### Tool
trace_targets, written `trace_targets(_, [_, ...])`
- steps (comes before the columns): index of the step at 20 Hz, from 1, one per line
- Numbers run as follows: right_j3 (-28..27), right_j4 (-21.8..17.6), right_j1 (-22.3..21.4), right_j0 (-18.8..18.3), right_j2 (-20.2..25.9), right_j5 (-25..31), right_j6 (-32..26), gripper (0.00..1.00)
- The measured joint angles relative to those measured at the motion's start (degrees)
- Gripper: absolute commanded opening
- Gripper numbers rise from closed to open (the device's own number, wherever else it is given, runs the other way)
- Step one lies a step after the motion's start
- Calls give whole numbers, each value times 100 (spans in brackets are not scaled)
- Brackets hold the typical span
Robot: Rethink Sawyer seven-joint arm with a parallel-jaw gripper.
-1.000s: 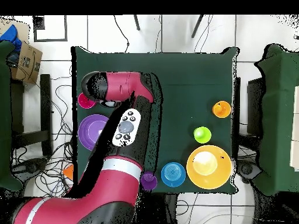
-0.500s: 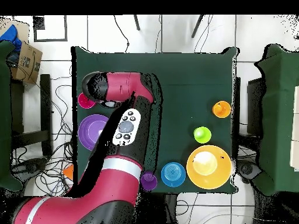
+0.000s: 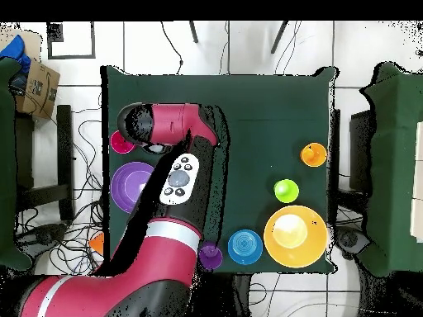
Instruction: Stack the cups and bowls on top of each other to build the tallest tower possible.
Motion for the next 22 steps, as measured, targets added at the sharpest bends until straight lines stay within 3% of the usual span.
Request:
trace_targets(11, [-10,1,2,-1,-1,179,0,0])
trace_targets(22, [-8,0,25,-1,0,773,0,0])
